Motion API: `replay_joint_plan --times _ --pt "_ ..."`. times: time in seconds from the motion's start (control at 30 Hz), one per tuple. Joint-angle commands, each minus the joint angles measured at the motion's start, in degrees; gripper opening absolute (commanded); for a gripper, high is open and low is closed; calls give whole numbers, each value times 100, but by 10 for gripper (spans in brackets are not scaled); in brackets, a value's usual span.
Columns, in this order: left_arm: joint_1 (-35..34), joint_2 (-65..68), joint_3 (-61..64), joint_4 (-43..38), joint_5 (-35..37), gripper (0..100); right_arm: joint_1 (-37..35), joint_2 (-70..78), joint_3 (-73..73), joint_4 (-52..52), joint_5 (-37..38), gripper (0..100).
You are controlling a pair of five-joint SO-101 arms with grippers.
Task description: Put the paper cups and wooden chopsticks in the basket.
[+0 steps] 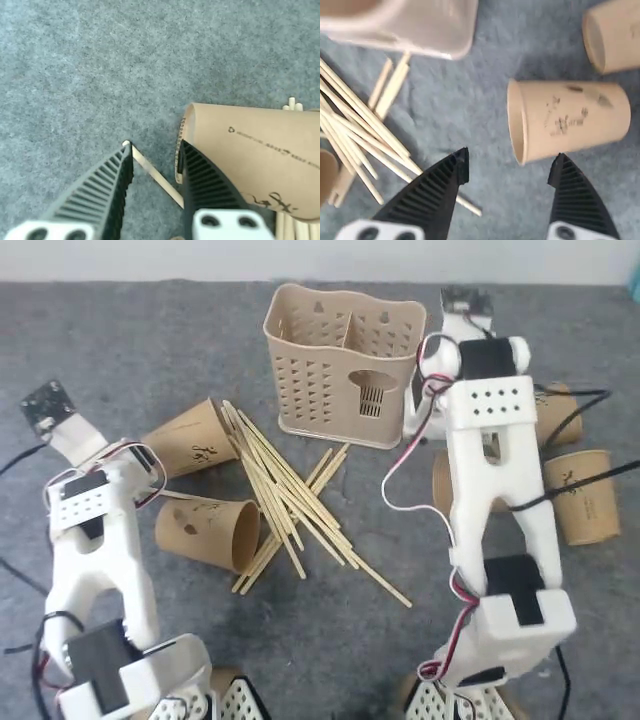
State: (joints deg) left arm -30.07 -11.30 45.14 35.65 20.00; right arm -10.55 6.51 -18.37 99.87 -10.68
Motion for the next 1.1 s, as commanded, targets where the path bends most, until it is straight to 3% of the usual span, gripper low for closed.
replay_joint_plan --times 0.0,0.27,0.53,0.83,1.07 --pt "44 -44 -66 -141 -26 137 242 -734 1020 -752 167 266" --pt "44 -44 -66 -132 -26 137 954 -1103 3253 -3029 1011 266" --pt "44 -44 -66 -123 -26 137 1736 -1095 3833 -3556 1521 257" --pt "44 -44 -57 -123 -26 137 2264 -1147 3780 -3547 1521 18" --pt "44 -44 -57 -123 -26 137 2316 -1560 3780 -3073 1503 8"
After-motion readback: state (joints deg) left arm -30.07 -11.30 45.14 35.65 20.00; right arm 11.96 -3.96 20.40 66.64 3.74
